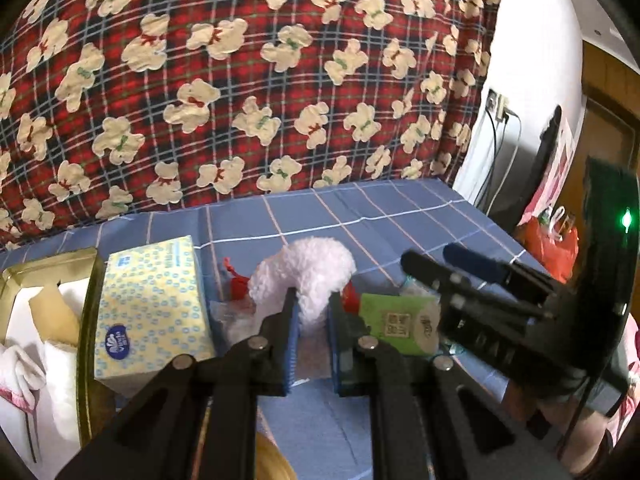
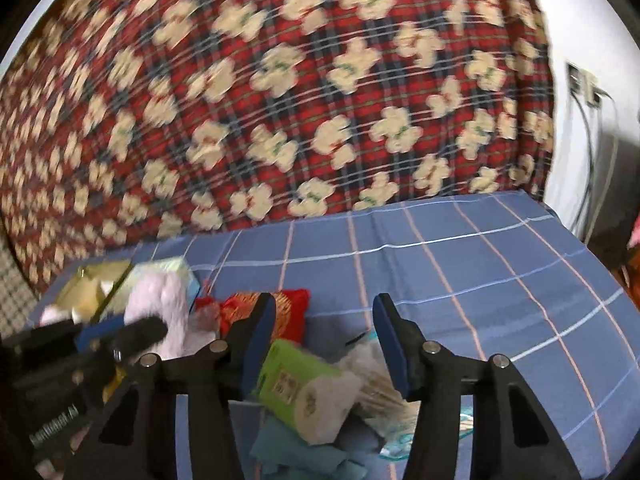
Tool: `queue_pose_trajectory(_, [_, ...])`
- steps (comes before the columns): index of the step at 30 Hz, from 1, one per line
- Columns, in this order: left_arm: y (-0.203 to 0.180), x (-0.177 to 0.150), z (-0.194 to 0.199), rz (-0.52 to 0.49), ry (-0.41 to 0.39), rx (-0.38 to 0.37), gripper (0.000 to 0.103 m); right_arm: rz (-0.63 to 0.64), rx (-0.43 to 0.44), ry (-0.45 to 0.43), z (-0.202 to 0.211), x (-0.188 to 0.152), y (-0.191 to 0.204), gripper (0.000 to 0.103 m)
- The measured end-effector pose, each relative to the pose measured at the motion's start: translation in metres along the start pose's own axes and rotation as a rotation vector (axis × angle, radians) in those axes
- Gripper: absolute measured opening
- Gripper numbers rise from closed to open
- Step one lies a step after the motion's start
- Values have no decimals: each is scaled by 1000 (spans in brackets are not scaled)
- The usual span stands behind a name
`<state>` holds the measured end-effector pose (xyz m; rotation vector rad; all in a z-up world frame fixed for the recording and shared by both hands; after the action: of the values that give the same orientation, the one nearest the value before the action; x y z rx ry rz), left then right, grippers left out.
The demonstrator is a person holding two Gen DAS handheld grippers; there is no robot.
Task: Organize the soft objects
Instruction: 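Move both tools back to the remaining items beside the tissue box, then grasp the pink puff with left tool while right tool grasps green-wrapped roll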
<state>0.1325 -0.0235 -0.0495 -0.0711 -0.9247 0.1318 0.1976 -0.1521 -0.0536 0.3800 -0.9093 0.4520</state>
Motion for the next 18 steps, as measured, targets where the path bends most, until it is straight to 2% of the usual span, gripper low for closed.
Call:
queue_pose_trajectory(7, [8,3,8,16,-34,23,10,177,-17,93,-16,-17,25,53])
queue_pose_trajectory(18, [16,4,9,40,-37,24,10,364,-86,153,-21,-34,32,53])
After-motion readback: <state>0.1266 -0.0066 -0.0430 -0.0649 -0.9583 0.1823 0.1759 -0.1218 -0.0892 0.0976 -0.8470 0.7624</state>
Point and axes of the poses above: each gripper's, at about its wrist camera, not at the fingertips, and z roughly against the way its jaws point, y to its left, x to its top, the point moved 5 cm from there along -z, roughly the way its jaws point
